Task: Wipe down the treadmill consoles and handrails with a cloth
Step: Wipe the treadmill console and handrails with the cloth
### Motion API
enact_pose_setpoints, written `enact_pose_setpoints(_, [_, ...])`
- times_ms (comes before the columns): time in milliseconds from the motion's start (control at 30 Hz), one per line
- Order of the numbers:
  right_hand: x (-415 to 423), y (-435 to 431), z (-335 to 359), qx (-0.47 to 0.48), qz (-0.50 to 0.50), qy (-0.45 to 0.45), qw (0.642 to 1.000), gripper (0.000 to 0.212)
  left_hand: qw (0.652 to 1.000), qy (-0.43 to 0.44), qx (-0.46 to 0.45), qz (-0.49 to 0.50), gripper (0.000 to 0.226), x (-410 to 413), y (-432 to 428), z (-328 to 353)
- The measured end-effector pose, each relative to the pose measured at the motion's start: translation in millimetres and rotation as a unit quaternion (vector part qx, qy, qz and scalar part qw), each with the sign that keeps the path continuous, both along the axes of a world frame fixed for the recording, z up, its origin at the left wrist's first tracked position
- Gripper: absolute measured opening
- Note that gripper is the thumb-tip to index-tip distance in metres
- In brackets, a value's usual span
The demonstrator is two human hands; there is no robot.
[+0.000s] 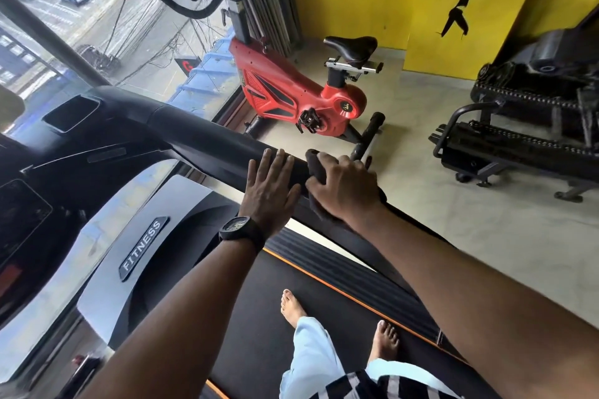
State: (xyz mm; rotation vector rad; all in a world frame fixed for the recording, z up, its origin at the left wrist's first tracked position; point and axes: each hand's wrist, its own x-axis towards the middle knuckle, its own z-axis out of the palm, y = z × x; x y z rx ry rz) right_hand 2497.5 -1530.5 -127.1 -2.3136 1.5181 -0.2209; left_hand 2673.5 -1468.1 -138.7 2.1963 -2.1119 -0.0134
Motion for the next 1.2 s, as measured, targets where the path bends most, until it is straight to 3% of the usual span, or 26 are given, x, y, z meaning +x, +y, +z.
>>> enact_pose_setpoints(100, [0.2,-19.6,2.2,0.089,-0.051,-0.015,0.995,0.063,1.000,0.000,0.001,-0.007,0.071,-4.0,0.4,1.1])
enact_pose_setpoints(233, [1.6,23.1,-7.0,-0.052,-0.031,0.027,0.998,0.066,1.000,0.000,0.003,-0.005,0.072,-6.8,0.8,-0.7])
enact_pose_setpoints(300, [-3.9,25.0,-10.1,-0.076,0.006,0.020,0.997,0.071,1.000,0.001,0.002,-0.007,0.074,-6.6,1.2,-1.9])
enact_pose_setpoints(400, [-8.7,-3.2,-4.2,0.032,-0.003,-0.027,0.999,0.065,1.000,0.006,-0.012,-0.009,0.075,-7.4,0.7,-2.6])
enact_pose_setpoints(500, [-4.9,-10.0,-1.2,0.104,-0.083,-0.052,0.990,0.060,1.000,0.011,-0.011,-0.006,0.074,-8.1,1.6,-2.2])
enact_pose_setpoints(633, [-4.9,25.0,-8.8,-0.032,-0.065,0.007,0.997,0.056,1.000,0.016,-0.016,-0.019,0.072,-6.8,2.8,-6.6])
enact_pose_setpoints(733, [-12.8,-3.6,-1.5,0.047,-0.044,-0.020,0.998,0.056,0.999,0.017,-0.021,-0.023,0.071,-7.6,2.5,-8.3])
enact_pose_setpoints(833, [-13.9,-24.4,1.1,0.138,-0.085,-0.022,0.987,0.057,1.000,0.013,-0.010,-0.021,0.073,-10.3,2.7,-6.2])
enact_pose_setpoints(933, [-11.7,10.7,-6.9,0.017,-0.092,-0.031,0.995,0.054,1.000,0.014,-0.007,-0.025,0.073,-11.1,4.0,-5.8])
enact_pose_setpoints(1000, [-16.9,23.4,-10.9,-0.024,-0.044,-0.009,0.999,0.058,1.000,0.009,-0.007,-0.026,0.072,-10.9,3.7,-6.9])
enact_pose_setpoints(1133, [-22.7,-14.8,-3.7,0.105,-0.062,-0.036,0.992,0.055,1.000,0.002,-0.005,-0.026,0.072,-12.7,3.5,-6.1])
enact_pose_setpoints(1200, [-20.7,-13.7,-3.8,0.117,-0.098,-0.032,0.988,0.057,0.999,0.003,-0.006,-0.032,0.072,-14.4,3.8,-4.8])
